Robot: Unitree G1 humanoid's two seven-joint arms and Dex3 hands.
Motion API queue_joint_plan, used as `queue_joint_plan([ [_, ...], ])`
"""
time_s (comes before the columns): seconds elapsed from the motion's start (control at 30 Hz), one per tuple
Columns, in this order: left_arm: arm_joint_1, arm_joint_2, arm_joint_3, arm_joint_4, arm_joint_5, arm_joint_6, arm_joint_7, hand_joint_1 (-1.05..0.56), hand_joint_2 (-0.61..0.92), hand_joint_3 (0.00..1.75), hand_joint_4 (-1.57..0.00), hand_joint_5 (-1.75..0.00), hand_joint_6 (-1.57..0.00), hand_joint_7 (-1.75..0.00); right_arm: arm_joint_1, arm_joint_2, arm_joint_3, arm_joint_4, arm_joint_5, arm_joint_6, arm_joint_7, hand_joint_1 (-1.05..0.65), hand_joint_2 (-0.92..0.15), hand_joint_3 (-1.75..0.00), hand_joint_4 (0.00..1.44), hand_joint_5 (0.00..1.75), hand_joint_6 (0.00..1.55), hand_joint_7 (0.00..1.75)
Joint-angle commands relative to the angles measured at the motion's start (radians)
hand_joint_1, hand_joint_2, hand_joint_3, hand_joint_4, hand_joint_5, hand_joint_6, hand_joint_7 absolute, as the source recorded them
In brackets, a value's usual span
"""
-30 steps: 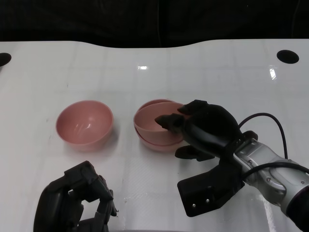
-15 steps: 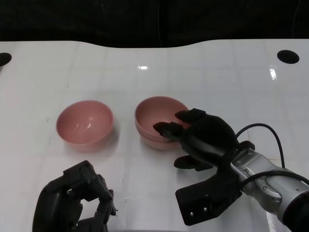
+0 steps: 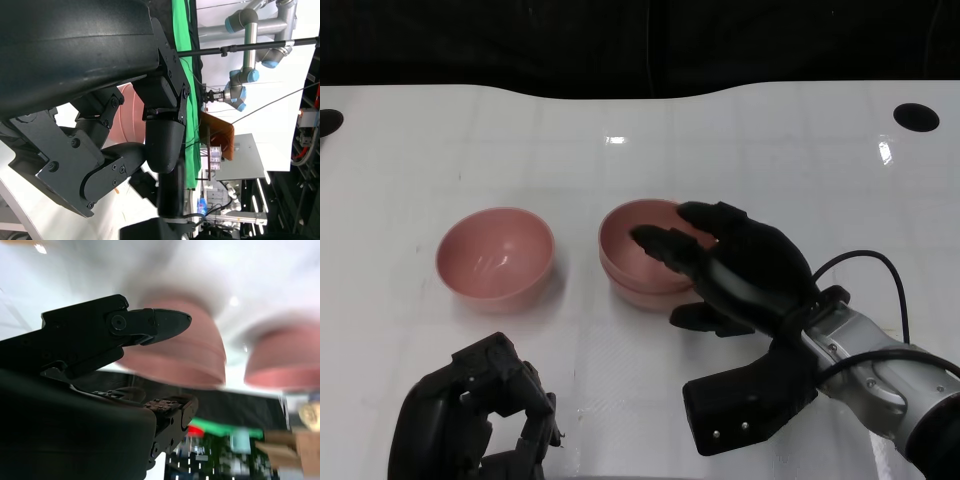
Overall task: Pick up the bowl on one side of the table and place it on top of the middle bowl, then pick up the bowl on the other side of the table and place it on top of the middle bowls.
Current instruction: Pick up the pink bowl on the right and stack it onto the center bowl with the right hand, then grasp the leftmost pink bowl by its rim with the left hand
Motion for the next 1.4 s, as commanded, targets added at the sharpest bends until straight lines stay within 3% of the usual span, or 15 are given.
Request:
queue_joint_plan([
  [0.03, 0.009, 0.01, 0.002, -0.02, -0.005, 0.016, 0.013, -0.15, 0.38, 1.29, -0.93, -1.61, -0.89, -1.39, 0.035, -0.032, -0.028, -0.035, 0.024, -0.022, -0.037, -0.62, -0.92, -0.35, 0.28, 0.2, 0.3, 0.04],
  [0.3, 0.019, 0.01, 0.002, -0.041, 0.003, 0.041, 0.026, -0.15, 0.39, 1.3, -0.93, -1.6, -0.9, -1.38, 0.102, -0.066, -0.086, -0.079, 0.079, -0.129, -0.108, -0.52, -0.92, -0.28, 0.47, 0.36, 0.49, 0.13],
  [0.47, 0.016, 0.013, 0.004, -0.043, -0.009, 0.038, 0.018, -0.15, 0.38, 1.29, -0.92, -1.61, -0.88, -1.39, 0.17, -0.095, -0.138, -0.115, 0.147, -0.257, -0.158, -0.39, -0.92, -0.14, 0.51, 0.89, 0.75, 0.25],
  [0.57, 0.017, 0.013, 0.006, -0.049, -0.006, 0.036, 0.022, -0.16, 0.39, 1.28, -0.92, -1.6, -0.88, -1.39, 0.243, -0.097, -0.18, -0.153, 0.245, -0.339, -0.124, -0.29, -0.9, -0.1, 0.57, 1.08, 0.8, 0.38],
  [0.63, 0.014, 0.01, 0.011, -0.041, -0.002, 0.014, 0.024, -0.14, 0.43, 1.23, -0.91, -1.6, -0.88, -1.38, 0.288, -0.098, -0.201, -0.181, 0.278, -0.374, -0.118, -0.24, -0.81, -0.26, 0.63, 1.22, 0.76, 0.66],
  [0.7, 0.011, 0.011, 0.016, -0.041, 0.0, 0.011, 0.027, -0.14, 0.49, 1.13, -0.9, -1.61, -0.87, -1.38, 0.324, -0.093, -0.221, -0.201, 0.31, -0.405, -0.106, -0.21, -0.59, -0.7, 0.65, 1.38, 0.74, 0.85],
  [0.83, 0.006, 0.014, 0.023, -0.046, 0.03, 0.002, 0.048, -0.15, 0.57, 1.0, -0.88, -1.61, -0.85, -1.38, 0.383, -0.1, -0.254, -0.23, 0.354, -0.476, -0.085, -0.16, -0.47, -1.01, 0.71, 1.46, 0.78, 0.99],
  [1.0, 0.011, 0.019, 0.026, -0.078, 0.061, 0.015, 0.077, -0.14, 0.5, 1.15, -0.84, -1.61, -0.82, -1.41, 0.443, -0.099, -0.301, -0.242, 0.463, -0.571, -0.015, -0.15, -0.45, -1.16, 0.75, 1.58, 0.78, 1.1],
  [1.2, 0.001, 0.039, 0.032, -0.095, 0.152, -0.034, 0.117, -0.15, 0.49, 1.15, -0.79, -1.58, -0.77, -1.4, 0.543, -0.1, -0.343, -0.303, 0.638, -0.596, 0.131, -0.16, -0.46, -1.21, 0.82, 1.74, 0.79, 1.19],
  [1.33, 0.005, 0.067, 0.028, -0.134, 0.194, -0.025, 0.128, -0.2, 0.5, 1.11, -0.77, -1.47, -0.79, -1.19, 0.61, -0.101, -0.38, -0.361, 0.667, -0.572, 0.198, -0.19, -0.47, -1.2, 0.88, 1.74, 0.84, 1.26],
  [1.4, 0.01, 0.084, 0.027, -0.165, 0.209, -0.004, 0.13, -0.22, 0.55, 1.0, -0.76, -1.38, -0.83, -1.04, 0.642, -0.094, -0.392, -0.381, 0.699, -0.573, 0.228, -0.2, -0.44, -1.24, 0.91, 1.75, 0.86, 1.28],
])
